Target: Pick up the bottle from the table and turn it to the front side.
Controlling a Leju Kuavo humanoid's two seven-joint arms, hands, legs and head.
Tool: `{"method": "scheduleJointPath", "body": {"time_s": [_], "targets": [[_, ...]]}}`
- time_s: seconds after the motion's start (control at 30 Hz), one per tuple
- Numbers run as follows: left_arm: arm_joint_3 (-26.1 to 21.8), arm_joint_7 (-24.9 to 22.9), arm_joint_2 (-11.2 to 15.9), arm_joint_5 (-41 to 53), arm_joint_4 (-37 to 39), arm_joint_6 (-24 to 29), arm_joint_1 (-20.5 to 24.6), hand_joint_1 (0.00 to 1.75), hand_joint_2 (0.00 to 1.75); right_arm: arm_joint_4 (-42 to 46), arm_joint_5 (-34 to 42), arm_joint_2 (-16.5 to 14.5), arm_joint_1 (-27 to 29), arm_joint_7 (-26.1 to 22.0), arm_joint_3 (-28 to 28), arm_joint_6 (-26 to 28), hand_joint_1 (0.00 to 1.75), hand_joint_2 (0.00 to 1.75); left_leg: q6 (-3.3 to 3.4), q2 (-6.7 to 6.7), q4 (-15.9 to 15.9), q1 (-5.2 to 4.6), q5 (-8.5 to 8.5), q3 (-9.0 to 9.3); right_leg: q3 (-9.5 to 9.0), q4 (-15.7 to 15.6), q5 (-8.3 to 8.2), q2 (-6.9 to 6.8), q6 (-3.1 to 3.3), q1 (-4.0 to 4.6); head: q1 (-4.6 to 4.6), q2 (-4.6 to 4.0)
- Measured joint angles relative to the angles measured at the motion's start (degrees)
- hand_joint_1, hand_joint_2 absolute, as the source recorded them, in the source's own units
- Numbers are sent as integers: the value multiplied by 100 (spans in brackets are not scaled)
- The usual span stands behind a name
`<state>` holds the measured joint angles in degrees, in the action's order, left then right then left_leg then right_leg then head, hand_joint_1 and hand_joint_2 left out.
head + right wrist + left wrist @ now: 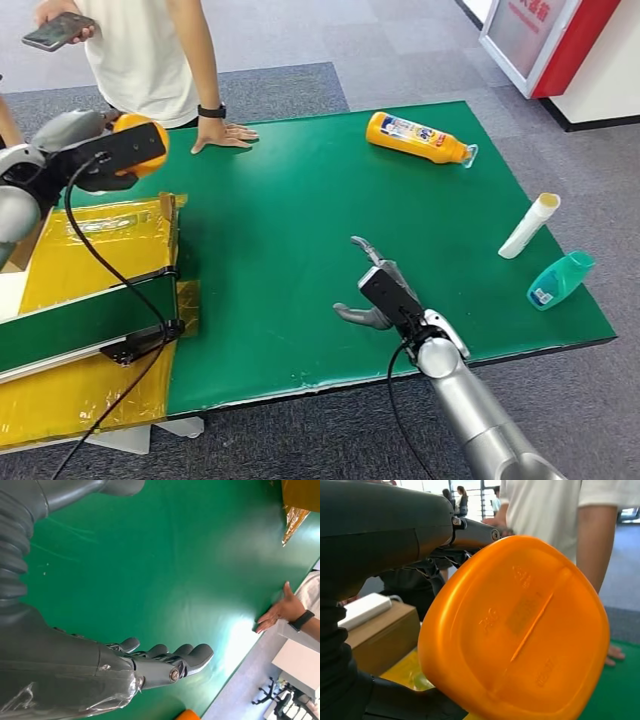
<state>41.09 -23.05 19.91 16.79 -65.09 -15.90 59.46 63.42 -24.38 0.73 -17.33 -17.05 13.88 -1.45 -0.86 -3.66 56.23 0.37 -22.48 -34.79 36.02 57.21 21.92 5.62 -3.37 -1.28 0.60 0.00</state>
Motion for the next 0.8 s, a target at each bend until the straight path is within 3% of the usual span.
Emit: {"method": "scheduleJointPath", "body": {"time_s": [0.53,0.8], "targets": [[-619,25,101,784,-1468,431,-2346,175,175,-2,-112,-25,338,128,-39,44,0,175,2,0,0,0,-4,-6,8,-2,3,0,0,0,1,0],[-1000,-126,181,1182,-2007,426,-2638,175,175,39,-161,-33,456,151,-115,57,0,175,1,0,0,0,1,-6,8,-1,-1,0,1,0,1,0]]}}
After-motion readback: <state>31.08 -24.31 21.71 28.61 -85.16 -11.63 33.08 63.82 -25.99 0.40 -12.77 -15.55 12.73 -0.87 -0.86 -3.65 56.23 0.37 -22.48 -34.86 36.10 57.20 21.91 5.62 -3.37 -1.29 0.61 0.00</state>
